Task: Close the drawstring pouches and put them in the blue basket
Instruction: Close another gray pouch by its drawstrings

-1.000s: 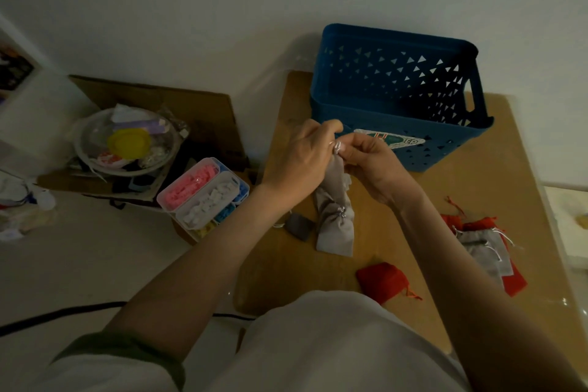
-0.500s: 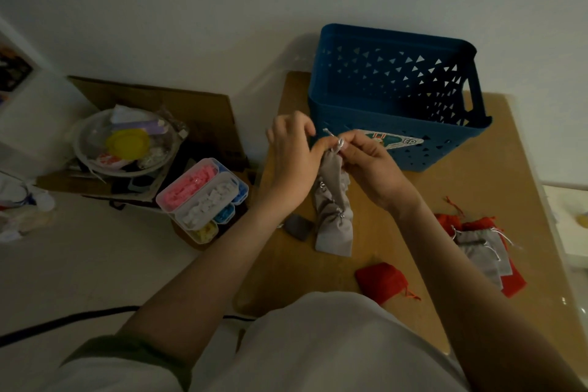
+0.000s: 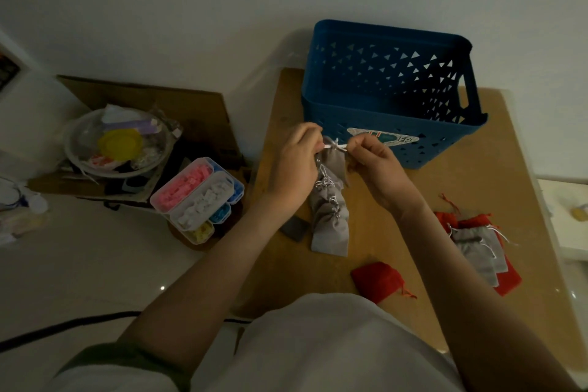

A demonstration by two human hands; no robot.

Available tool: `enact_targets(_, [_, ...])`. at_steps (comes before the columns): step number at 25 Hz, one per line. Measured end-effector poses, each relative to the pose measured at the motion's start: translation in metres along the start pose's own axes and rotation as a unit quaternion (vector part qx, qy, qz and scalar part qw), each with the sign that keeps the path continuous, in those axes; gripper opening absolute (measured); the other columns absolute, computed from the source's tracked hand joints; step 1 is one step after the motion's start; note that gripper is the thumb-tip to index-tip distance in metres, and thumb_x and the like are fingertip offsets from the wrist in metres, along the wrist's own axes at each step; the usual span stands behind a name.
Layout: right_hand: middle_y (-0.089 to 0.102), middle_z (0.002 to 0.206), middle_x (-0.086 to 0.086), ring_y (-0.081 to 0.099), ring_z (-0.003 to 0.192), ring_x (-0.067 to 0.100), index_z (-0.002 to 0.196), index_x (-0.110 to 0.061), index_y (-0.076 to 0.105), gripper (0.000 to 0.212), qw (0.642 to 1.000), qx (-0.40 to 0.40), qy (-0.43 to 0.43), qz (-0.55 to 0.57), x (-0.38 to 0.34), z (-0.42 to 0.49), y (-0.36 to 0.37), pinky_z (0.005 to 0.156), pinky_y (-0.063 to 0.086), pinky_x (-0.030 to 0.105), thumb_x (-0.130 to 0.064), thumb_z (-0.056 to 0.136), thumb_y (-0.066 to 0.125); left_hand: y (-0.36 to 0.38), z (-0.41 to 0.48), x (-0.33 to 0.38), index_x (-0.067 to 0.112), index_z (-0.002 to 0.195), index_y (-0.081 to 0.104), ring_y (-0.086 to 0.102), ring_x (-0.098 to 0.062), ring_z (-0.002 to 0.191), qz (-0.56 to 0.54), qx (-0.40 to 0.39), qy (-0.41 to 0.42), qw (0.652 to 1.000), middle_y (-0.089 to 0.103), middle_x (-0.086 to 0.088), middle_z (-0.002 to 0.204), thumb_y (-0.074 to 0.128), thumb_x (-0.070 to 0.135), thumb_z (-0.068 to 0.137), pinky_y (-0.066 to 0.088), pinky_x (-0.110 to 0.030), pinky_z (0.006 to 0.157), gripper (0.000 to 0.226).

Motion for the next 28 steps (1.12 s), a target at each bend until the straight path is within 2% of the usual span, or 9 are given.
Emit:
enact_targets(5, [0.053, 0.074, -0.001, 0.051, 0.065, 0.009, 0.086, -0.011, 0.052, 0.017, 0.999, 0.022, 0.028, 0.025, 0.019, -0.007, -0.019, 0.060, 0.043, 0.021, -0.012, 0.099, 0.042, 0.043, -0.001, -0.004, 0.002, 0.084, 0.056, 0.035, -0.023, 0.136, -0.111, -0.162, -0.049, 0.979, 0.054, -0.011, 0.135, 0.051, 0.005, 0.094, 0.026, -0.026, 0.109, 0.012])
enact_targets(7, [0.057, 0.082, 0.002, 0.055, 0.069, 0.011, 0.096, -0.012, 0.054, 0.014, 0.997, 0.021, 0.050, 0.051, 0.024, -0.012, -0.029, 0.060, 0.045, 0.021, -0.023, 0.097, 0.045, 0.062, -0.002, -0.007, 0.009, 0.083, 0.052, 0.046, -0.019, 0.126, -0.120, -0.207, -0.088, 0.967, 0.059, -0.008, 0.124, 0.051, 0.011, 0.096, 0.036, -0.027, 0.100, 0.013])
enact_targets(8, [0.060, 0.090, 0.004, 0.059, 0.076, 0.014, 0.103, -0.014, 0.055, 0.019, 0.997, 0.014, 0.067, 0.047, 0.028, -0.014, -0.031, 0.064, 0.048, 0.023, -0.029, 0.093, 0.049, 0.069, -0.004, -0.009, 0.012, 0.084, 0.050, 0.055, -0.015, 0.107, -0.123, -0.220, -0.113, 0.961, 0.062, -0.004, 0.107, 0.049, 0.014, 0.097, 0.041, -0.023, 0.085, 0.013])
enact_targets(9, [0.062, 0.099, 0.006, 0.063, 0.084, 0.017, 0.111, -0.018, 0.055, 0.026, 0.996, 0.004, 0.088, 0.026, 0.035, -0.016, -0.034, 0.070, 0.052, 0.025, -0.032, 0.089, 0.053, 0.076, -0.005, -0.011, 0.014, 0.085, 0.049, 0.056, -0.011, 0.087, -0.124, -0.229, -0.136, 0.956, 0.058, 0.001, 0.091, 0.048, 0.017, 0.098, 0.040, -0.020, 0.070, 0.014])
enact_targets(11, [0.064, 0.107, 0.007, 0.066, 0.092, 0.020, 0.115, -0.019, 0.055, 0.033, 0.990, -0.013, 0.129, -0.052, 0.052, -0.018, -0.042, 0.078, 0.055, 0.030, -0.030, 0.084, 0.062, 0.092, -0.008, -0.015, 0.015, 0.087, 0.048, 0.051, -0.011, 0.075, -0.124, -0.243, -0.170, 0.947, 0.053, 0.002, 0.081, 0.046, 0.021, 0.099, 0.036, -0.017, 0.058, 0.014])
enact_targets(15, [0.065, 0.090, 0.006, 0.062, 0.080, 0.018, 0.102, -0.010, 0.061, 0.016, 0.976, 0.026, 0.160, -0.144, 0.080, -0.016, -0.076, 0.069, 0.051, 0.026, -0.019, 0.089, 0.064, 0.124, -0.016, -0.023, 0.012, 0.098, 0.053, 0.057, -0.015, 0.088, -0.131, -0.319, -0.202, 0.917, 0.059, -0.006, 0.098, 0.049, 0.025, 0.098, 0.040, -0.014, 0.063, 0.013])
enact_targets(20, [0.064, 0.087, 0.010, 0.063, 0.073, 0.014, 0.108, 0.006, 0.058, 0.023, 0.982, 0.100, 0.142, -0.077, 0.105, 0.007, -0.121, 0.062, 0.052, 0.024, -0.014, 0.097, 0.051, 0.140, -0.026, -0.058, 0.018, 0.106, 0.051, 0.050, -0.002, 0.083, -0.100, -0.348, -0.292, 0.885, 0.053, 0.006, 0.099, 0.047, 0.027, 0.099, 0.037, -0.014, 0.062, 0.012])
enact_targets(25, [0.063, 0.095, 0.010, 0.063, 0.082, 0.019, 0.114, 0.001, 0.054, 0.024, 0.977, 0.063, 0.194, -0.055, 0.141, 0.041, -0.128, 0.069, 0.053, 0.026, -0.014, 0.101, 0.041, 0.155, -0.031, -0.084, 0.018, 0.110, 0.052, 0.058, -0.014, 0.096, -0.084, -0.340, -0.357, 0.866, 0.060, -0.003, 0.107, 0.046, 0.024, 0.099, 0.050, -0.031, 0.081, 0.014])
enact_targets(28, [0.062, 0.112, 0.008, 0.060, 0.102, 0.024, 0.122, -0.007, 0.053, 0.026, 0.963, 0.139, 0.199, -0.114, 0.151, 0.052, -0.147, 0.087, 0.053, 0.036, -0.017, 0.099, 0.048, 0.165, -0.028, -0.089, 0.019, 0.107, 0.052, 0.057, -0.014, 0.096, -0.072, -0.340, -0.359, 0.866, 0.059, -0.002, 0.109, 0.046, 0.020, 0.098, 0.050, -0.031, 0.082, 0.011])
Point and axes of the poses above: each hand's wrist, its own z-axis towards the middle knuckle, its own y-axis out of the palm, x = y × z, the point moved 9 cm from there along z, towards the middle knuckle
